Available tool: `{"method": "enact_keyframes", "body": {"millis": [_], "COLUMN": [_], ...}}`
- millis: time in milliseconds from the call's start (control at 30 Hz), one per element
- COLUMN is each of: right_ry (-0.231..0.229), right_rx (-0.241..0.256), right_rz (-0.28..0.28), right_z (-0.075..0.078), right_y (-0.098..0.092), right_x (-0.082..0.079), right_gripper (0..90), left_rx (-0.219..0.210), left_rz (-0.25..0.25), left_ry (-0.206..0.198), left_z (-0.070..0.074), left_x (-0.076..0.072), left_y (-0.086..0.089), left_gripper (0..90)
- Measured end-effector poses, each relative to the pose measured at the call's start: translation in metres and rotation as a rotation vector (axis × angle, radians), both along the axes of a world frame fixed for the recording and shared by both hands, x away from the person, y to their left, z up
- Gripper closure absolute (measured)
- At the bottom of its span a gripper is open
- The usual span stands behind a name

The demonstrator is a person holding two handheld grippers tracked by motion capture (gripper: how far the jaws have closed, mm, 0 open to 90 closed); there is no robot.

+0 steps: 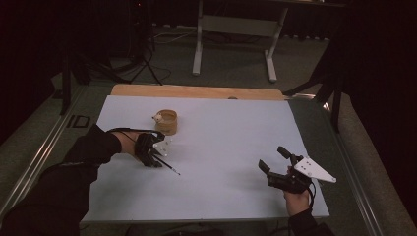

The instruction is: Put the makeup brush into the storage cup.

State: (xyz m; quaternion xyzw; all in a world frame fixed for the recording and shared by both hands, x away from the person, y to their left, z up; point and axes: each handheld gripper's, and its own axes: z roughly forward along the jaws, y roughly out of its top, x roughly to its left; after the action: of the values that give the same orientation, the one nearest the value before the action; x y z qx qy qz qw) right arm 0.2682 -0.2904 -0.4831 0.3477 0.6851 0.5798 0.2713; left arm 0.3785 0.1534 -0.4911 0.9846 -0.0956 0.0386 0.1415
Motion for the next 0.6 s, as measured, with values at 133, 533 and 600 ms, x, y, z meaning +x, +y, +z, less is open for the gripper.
{"method": "enact_keyframes", "body": {"millis": [133, 533, 600], "right_ry": [0.0, 0.008, 0.008], "right_rx": [-0.001, 0.005, 0.007], "right_rz": [0.005, 0.013, 0.013], "right_z": [0.0, 0.0, -0.001], "right_y": [0.0, 0.0, 0.0], "right_x": [0.0, 0.0, 0.0], "right_gripper": [12.3, 12.3, 12.3], "left_rx": [0.03, 0.063, 0.072], "left_rz": [-0.025, -0.112, -0.125], "left_ry": [-0.01, 0.012, 0.017], "left_z": [-0.004, -0.016, -0.018], "left_x": [0.005, 0.013, 0.013], "left_y": [-0.002, -0.013, -0.016], "left_gripper": [62.2, 71.9, 72.3]}}
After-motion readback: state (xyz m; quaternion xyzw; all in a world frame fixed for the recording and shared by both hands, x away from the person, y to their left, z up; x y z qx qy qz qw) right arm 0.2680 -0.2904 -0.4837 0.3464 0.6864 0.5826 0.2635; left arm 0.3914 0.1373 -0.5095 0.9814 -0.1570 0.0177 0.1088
